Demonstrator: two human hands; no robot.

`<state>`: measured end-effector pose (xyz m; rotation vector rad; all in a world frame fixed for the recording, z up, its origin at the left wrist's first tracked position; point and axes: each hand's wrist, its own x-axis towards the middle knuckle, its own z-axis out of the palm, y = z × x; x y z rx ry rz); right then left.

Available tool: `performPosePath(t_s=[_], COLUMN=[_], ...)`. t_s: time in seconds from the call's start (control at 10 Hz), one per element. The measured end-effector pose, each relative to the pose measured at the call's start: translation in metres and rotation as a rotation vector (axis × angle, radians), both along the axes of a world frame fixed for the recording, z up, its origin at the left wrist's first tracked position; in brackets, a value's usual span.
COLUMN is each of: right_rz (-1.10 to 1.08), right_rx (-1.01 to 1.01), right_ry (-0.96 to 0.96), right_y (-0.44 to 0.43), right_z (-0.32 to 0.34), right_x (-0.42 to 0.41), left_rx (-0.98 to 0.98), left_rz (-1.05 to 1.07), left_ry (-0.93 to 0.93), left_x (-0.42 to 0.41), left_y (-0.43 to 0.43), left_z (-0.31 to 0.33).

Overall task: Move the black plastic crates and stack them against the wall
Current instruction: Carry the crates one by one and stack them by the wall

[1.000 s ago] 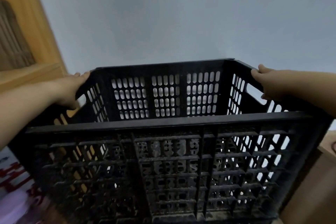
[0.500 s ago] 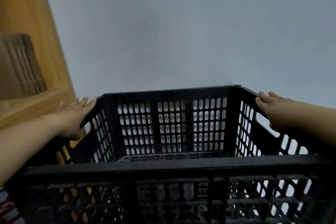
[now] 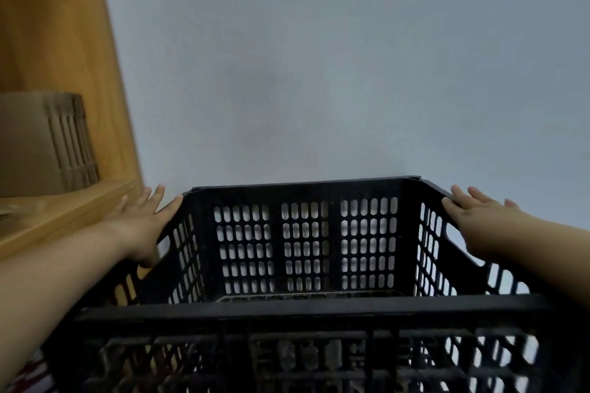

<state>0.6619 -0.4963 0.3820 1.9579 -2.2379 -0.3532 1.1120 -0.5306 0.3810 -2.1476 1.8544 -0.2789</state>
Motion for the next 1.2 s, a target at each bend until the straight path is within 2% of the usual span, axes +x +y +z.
performPosePath(t_s=[0.1, 0.2, 0.3, 0.4, 0.5, 0.7, 0.9, 1.0, 1.1, 1.2], right_rz=[-0.03, 0.09, 0.262, 0.31, 0.265, 0.285, 0.289, 0.392, 0.551, 0.938], right_rx=[0.0, 0.008, -0.003, 0.015, -0.113, -0.196, -0.225, -0.284, -0.456, -0.601], right_ry=[-0.093, -0.249, -0.387, -0.425, -0.451, -0.429, -0.51, -0.692, -1.084, -1.384], right_y=[0.011, 0.04, 0.076, 0.088, 0.08, 0.081, 0.087, 0.111, 0.166, 0.24], right_z=[0.011, 0.029, 0.031, 0.011, -0.003, -0.008, -0.005, 0.014, 0.057, 0.11], right_x=[0.009, 0.034, 0.066, 0.086, 0.088, 0.086, 0.087, 0.084, 0.071, 0.057], left_rx=[0.012, -0.093, -0.153, -0.146, -0.302, -0.433, -0.488, -0.607, -0.647, -0.672], left_rz=[0.014, -0.123, -0.215, -0.192, -0.174, -0.196, -0.208, -0.282, -0.435, -0.602], left_ry=[0.152, 0.427, 0.539, 0.514, 0.51, 0.443, 0.462, 0.464, 0.714, 1.055], left_x=[-0.018, -0.057, -0.095, -0.112, -0.114, -0.116, -0.118, -0.122, -0.126, -0.135], left_y=[0.018, 0.047, 0.078, 0.09, 0.09, 0.097, 0.104, 0.123, 0.146, 0.186], left_z=[0.019, 0.035, 0.024, 0.001, -0.008, -0.008, -0.005, 0.002, 0.015, 0.04])
